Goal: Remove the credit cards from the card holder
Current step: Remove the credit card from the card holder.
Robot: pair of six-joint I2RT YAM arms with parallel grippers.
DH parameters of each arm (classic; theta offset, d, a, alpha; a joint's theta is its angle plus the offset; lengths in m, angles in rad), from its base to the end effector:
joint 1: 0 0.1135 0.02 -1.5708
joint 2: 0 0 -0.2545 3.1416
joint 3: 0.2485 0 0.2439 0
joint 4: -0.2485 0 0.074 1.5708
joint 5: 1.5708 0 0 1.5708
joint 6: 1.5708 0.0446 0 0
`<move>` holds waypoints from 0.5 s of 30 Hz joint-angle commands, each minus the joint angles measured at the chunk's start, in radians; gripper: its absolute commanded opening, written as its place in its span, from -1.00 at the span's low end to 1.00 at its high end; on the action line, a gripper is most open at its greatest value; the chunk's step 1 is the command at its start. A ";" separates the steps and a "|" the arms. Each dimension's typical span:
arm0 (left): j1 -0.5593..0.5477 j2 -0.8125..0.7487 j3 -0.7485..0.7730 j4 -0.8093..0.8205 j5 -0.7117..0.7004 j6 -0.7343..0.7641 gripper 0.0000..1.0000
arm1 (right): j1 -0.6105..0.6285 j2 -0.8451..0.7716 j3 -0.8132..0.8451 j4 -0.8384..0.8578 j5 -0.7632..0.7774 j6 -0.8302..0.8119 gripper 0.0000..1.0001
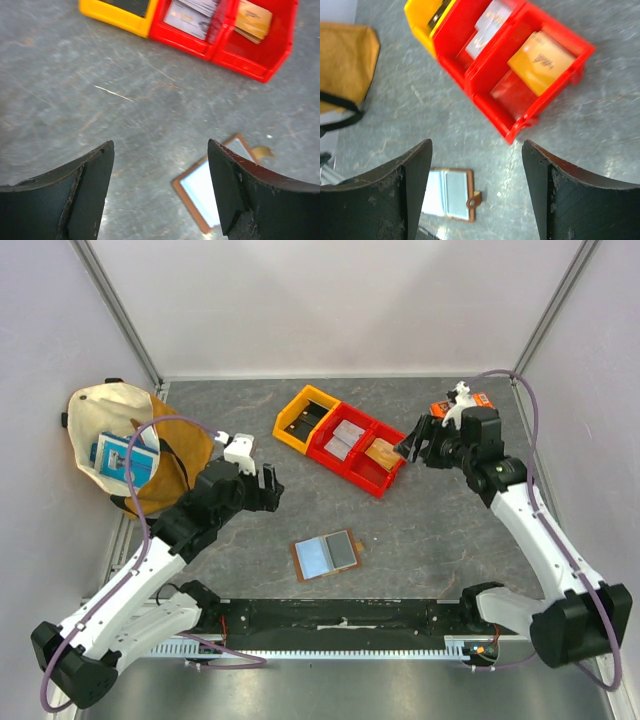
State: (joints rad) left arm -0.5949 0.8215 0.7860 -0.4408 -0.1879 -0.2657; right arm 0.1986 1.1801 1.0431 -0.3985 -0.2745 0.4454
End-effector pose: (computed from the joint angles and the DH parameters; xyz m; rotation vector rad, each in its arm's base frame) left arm 0.1618 -0.0994 0.2974 0.2201 2.0439 -0.3459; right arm 0.2584 0.0643 0.3163 0.0969 2.1548 0.6692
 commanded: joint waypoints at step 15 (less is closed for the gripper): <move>-0.312 0.079 -0.206 0.145 0.022 -0.515 0.51 | 0.380 -0.183 -0.362 0.227 0.024 0.108 0.52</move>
State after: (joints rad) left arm -0.8639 0.8650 0.6098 -0.3836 -0.1032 -0.6594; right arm 0.5289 0.9966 0.7193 -0.2848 -0.2707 0.5091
